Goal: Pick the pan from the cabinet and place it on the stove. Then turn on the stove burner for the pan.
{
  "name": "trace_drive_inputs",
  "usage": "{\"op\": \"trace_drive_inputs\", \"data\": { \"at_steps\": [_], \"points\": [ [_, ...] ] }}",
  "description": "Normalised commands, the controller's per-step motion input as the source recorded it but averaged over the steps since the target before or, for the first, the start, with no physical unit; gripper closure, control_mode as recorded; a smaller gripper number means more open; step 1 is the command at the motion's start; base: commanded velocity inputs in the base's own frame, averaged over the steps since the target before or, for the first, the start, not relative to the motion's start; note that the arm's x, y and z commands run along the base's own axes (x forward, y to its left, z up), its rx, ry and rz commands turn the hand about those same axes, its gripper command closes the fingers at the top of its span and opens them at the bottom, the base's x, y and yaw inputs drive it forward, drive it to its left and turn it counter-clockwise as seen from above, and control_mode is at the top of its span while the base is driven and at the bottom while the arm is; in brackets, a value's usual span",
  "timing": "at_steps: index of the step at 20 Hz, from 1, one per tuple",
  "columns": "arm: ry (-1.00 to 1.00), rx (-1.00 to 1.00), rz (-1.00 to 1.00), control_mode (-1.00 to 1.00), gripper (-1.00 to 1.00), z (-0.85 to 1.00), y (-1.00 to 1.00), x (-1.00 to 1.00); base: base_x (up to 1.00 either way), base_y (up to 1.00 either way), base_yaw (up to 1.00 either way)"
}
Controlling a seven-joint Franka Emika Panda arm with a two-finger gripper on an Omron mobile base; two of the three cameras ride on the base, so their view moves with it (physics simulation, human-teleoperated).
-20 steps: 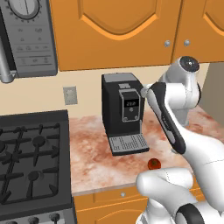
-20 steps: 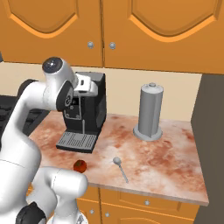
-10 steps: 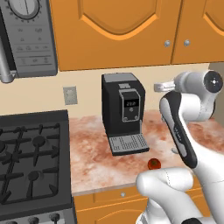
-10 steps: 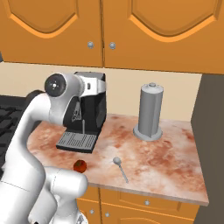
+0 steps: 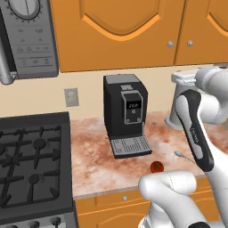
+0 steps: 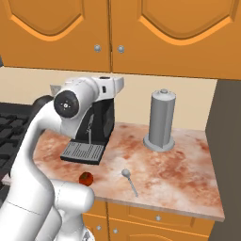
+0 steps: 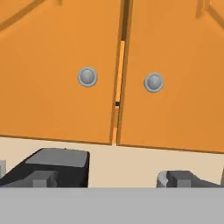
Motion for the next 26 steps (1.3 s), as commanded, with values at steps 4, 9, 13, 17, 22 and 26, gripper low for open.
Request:
{"op": "trace_drive_inputs", "data": {
  "at_steps": [4,9,13,17,22,26],
  "points": [
    [-0.24,0.00,0.00,-1.00,-1.00,0.48,-0.37,-0.01,0.00,0.00,0.00],
    [-0.23,-0.04,0.00,-1.00,-1.00,0.09,-0.22,0.03,0.00,0.00,0.00],
    [-0.17,-0.04,0.00,-1.00,-1.00,0.10,-0.20,0.16,0.00,0.00,0.00],
    [-0.11,0.00,0.02,-1.00,-1.00,0.12,-0.07,0.39,0.00,0.00,0.00],
    [-0.05,0.00,0.04,-1.00,-1.00,0.26,-0.07,0.40,0.00,0.00,0.00],
    [0.00,0.00,0.03,-1.00,-1.00,0.29,-0.09,0.31,0.00,0.00,0.00]
  ]
}}
